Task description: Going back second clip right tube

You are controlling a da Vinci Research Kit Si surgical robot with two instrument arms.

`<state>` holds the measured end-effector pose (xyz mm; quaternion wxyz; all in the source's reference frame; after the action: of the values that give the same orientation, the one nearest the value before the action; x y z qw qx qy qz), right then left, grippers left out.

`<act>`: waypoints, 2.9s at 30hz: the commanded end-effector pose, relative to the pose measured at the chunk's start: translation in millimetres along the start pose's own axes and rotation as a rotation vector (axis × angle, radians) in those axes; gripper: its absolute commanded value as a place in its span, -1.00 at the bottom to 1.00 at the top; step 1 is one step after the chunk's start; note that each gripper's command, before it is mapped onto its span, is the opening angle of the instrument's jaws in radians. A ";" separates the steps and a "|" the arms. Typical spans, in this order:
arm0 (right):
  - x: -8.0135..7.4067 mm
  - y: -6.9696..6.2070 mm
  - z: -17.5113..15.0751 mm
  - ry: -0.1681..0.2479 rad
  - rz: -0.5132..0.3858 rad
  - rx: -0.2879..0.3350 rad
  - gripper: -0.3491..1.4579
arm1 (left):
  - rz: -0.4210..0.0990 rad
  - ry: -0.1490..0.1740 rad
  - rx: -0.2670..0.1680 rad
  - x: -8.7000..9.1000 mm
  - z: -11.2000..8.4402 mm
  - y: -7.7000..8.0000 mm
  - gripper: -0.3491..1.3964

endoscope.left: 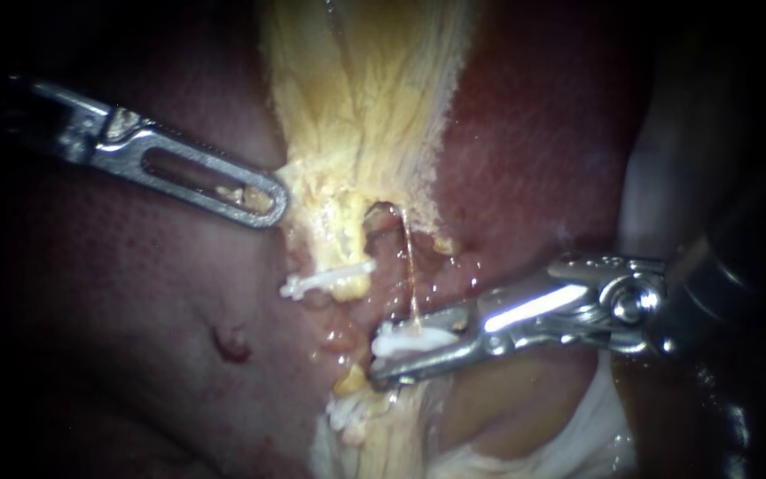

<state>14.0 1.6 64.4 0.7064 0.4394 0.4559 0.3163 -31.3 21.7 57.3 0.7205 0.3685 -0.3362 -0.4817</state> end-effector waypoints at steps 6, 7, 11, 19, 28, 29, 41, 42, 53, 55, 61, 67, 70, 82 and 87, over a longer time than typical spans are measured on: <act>-0.5 1.2 0.9 0.022 -0.134 -0.043 -0.09 | 0.001 -0.001 -0.001 0.1 0.2 0.1 -1.00; -0.7 1.5 1.0 0.028 -0.177 -0.058 -0.09 | 0.001 -0.001 -0.001 0.1 0.2 0.1 -1.00; -1.7 2.8 1.3 0.034 -0.297 -0.087 -0.07 | 0.001 -0.003 -0.003 0.1 0.2 0.1 -1.00; -3.0 4.9 1.1 0.033 -0.450 -0.116 -0.06 | 0.001 -0.003 -0.004 0.2 0.2 0.2 -1.00; -3.1 5.0 0.3 0.031 -0.501 -0.121 -0.06 | 0.001 -0.003 -0.003 0.2 0.2 0.2 -1.00; -3.1 5.2 0.3 0.031 -0.501 -0.122 -0.06 | 0.001 -0.003 -0.003 0.2 0.2 0.2 -1.00; -2.7 6.5 -0.3 0.050 -0.403 -0.146 -0.06 | 0.001 -0.003 -0.003 0.2 0.1 0.2 -1.00; -2.6 6.6 -0.3 0.051 -0.396 -0.147 -0.06 | 0.001 -0.003 -0.003 0.2 0.1 0.2 -1.00; -2.4 6.7 -0.5 0.058 -0.329 -0.148 -0.06 | 0.001 -0.003 -0.003 0.2 0.1 0.1 -1.00; -2.4 6.8 -0.6 0.062 -0.287 -0.147 -0.06 | 0.001 -0.003 -0.003 0.2 0.1 0.1 -1.00; -2.7 6.8 -1.0 0.078 -0.093 -0.140 -0.07 | 0.001 -0.003 -0.003 0.2 0.1 0.1 -1.00; -3.0 6.0 -0.9 0.032 -0.013 -0.061 -0.07 | 0.001 -0.003 -0.003 0.2 0.1 0.1 -1.00; -3.4 5.6 -0.6 0.012 0.012 -0.025 -0.07 | 0.001 -0.003 -0.003 0.2 0.1 0.1 -1.00; -5.5 5.3 1.2 -0.020 0.022 0.013 -0.07 | 0.001 -0.001 -0.001 0.3 0.1 0.1 -1.00; -5.9 5.4 1.5 -0.040 0.025 0.037 -0.07 | 0.002 -0.001 -0.002 0.3 0.2 0.1 -1.00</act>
<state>12.9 -1.6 71.8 0.7029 0.4670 0.4402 0.3066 -31.2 21.4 57.5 0.7210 0.3678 -0.3364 -0.4813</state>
